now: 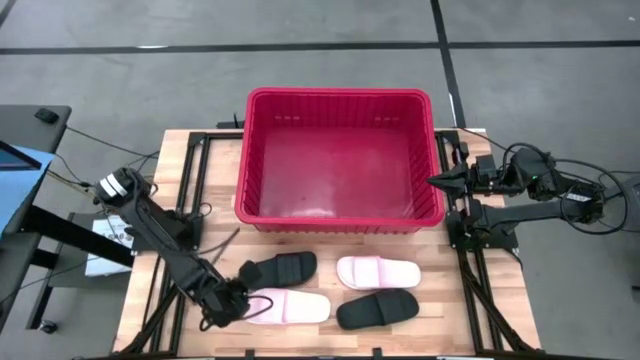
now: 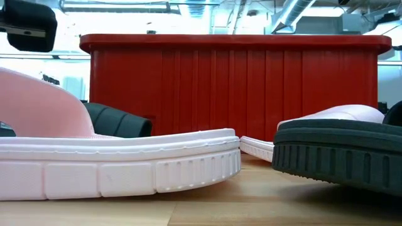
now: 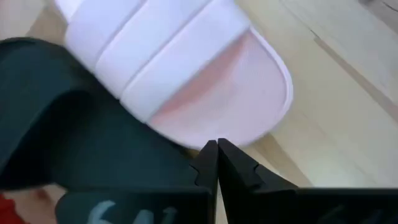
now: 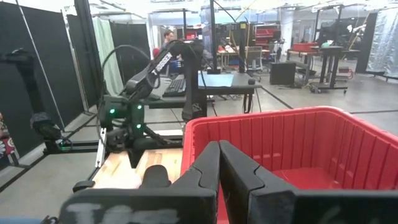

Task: Pick and place slides into bin
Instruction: Put the left pink slide into the bin

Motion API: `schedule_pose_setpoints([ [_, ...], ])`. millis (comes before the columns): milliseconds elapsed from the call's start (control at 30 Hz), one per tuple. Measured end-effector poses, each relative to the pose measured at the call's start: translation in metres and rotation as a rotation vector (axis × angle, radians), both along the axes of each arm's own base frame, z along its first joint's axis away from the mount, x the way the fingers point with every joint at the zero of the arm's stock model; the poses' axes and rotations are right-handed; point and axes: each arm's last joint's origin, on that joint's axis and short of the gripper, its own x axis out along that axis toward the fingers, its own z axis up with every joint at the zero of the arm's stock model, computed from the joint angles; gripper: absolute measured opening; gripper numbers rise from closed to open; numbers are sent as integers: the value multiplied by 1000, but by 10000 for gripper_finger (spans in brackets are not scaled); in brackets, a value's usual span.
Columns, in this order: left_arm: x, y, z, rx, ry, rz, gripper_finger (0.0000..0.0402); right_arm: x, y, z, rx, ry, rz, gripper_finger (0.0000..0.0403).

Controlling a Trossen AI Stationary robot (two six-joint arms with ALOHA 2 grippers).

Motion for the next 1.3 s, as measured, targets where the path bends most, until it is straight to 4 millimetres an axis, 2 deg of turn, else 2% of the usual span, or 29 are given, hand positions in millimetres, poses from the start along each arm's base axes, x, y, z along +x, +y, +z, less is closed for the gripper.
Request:
schedule_pose_setpoints([
  [233, 7, -23, 1, 59, 52, -35, 0, 0, 0, 0, 0, 0, 0, 0],
  [500, 2, -31, 3, 63, 73, -29, 0, 0, 0, 0, 0, 0, 0, 0],
  [667, 3, -30, 3, 16, 90, 92, 0, 0, 0, 0, 0, 0, 0, 0],
  [900, 9, -25, 3, -77, 112, 364, 0, 0, 0, 0, 0, -1, 0, 0],
  [1033, 10, -25, 3, -66, 106, 331, 1, 0, 0, 0, 0, 0, 0, 0],
  [1167, 11, -24, 3, -35, 69, 300, 20, 0, 0, 0, 0, 0, 0, 0],
  [1300, 12, -23, 4, 4, 29, 272, 61, 0, 0, 0, 0, 0, 0, 0],
])
